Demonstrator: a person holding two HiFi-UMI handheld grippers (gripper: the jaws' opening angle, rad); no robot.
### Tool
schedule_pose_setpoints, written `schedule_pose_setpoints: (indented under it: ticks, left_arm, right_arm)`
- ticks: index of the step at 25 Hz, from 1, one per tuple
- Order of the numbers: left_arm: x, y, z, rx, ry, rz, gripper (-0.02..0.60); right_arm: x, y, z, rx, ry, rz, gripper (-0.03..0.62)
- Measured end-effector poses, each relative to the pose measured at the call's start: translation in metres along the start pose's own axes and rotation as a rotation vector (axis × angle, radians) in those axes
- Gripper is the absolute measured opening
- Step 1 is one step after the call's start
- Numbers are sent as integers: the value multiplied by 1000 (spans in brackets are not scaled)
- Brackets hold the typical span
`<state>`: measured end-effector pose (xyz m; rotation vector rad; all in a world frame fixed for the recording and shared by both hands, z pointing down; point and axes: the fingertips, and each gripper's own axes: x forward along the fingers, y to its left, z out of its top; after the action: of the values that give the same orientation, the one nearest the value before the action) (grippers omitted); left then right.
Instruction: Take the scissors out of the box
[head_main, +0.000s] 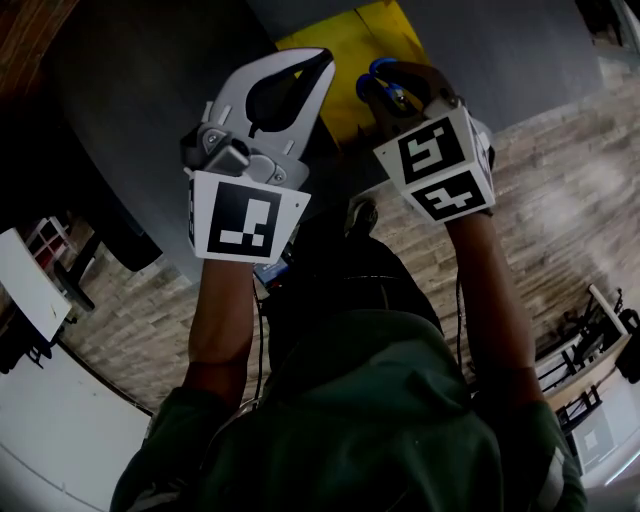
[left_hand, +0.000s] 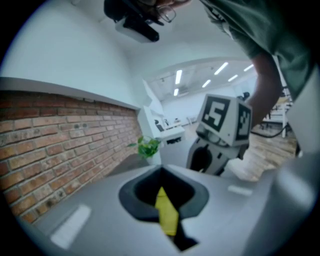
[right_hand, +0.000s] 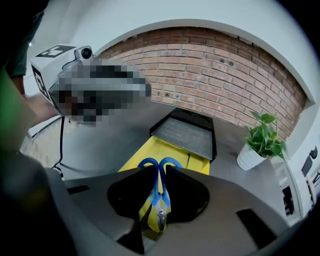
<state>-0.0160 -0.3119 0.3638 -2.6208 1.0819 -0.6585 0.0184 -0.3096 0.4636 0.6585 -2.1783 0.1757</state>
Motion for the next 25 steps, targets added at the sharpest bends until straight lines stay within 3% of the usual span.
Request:
schedule_pose_setpoints:
  ticks: [25]
  left_arm:
    - [-81,2,47,79,24,186,-2]
  right_arm:
    - [-83,22,55,-130,-180,-57,69]
